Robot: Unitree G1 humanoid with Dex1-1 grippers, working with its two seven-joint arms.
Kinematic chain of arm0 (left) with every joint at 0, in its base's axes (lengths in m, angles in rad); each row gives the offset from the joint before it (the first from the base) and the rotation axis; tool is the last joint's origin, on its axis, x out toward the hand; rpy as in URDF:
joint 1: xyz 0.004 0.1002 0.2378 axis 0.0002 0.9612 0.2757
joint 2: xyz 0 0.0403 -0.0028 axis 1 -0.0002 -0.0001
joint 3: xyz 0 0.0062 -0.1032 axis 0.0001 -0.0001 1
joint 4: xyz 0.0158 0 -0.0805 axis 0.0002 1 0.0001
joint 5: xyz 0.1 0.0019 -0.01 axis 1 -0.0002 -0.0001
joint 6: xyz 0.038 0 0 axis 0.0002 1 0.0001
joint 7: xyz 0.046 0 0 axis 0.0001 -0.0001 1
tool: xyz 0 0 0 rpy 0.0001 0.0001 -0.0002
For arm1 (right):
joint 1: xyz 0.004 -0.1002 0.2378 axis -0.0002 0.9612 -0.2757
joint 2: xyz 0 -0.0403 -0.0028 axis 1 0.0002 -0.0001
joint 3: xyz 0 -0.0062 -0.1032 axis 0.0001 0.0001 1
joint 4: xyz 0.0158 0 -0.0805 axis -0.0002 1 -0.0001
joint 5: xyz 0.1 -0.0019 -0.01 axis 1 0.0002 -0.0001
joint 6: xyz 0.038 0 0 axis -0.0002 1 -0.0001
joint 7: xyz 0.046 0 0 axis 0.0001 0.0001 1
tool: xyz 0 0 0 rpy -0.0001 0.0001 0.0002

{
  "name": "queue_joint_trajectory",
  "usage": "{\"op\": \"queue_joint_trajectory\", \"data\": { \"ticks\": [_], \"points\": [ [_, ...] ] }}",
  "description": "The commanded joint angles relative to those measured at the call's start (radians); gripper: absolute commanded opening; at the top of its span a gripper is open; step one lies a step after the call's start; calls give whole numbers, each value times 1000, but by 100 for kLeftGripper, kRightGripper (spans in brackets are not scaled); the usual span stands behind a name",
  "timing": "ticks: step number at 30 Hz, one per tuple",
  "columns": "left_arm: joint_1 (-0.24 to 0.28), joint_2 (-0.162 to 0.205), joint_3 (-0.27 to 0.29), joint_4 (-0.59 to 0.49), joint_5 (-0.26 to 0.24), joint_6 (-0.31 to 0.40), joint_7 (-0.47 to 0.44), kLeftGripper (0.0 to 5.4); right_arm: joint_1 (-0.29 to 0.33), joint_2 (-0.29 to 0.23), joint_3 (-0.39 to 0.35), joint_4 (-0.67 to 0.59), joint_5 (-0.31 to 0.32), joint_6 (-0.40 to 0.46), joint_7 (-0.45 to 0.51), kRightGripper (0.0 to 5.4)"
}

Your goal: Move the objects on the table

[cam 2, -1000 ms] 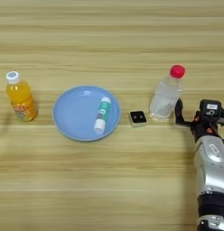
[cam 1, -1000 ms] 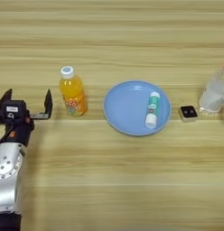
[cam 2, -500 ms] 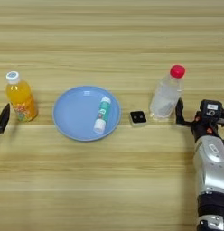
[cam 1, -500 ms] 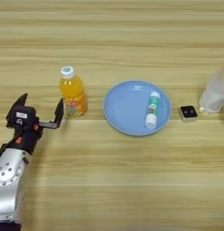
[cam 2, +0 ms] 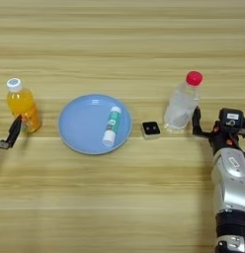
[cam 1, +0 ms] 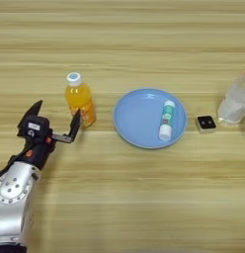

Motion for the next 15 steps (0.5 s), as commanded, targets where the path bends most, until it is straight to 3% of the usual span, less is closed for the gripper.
{"op": "queue_joint_trajectory", "data": {
  "ticks": [1, 15],
  "points": [
    [-27, -9, -14, 17, 12, -14, -1, 540, -3, 8, 3, -15, 3, 20, -2, 534],
    [-98, -33, -35, 124, 37, -53, 3, 540, 8, 16, 4, -52, 0, 35, -6, 534]
  ]
}}
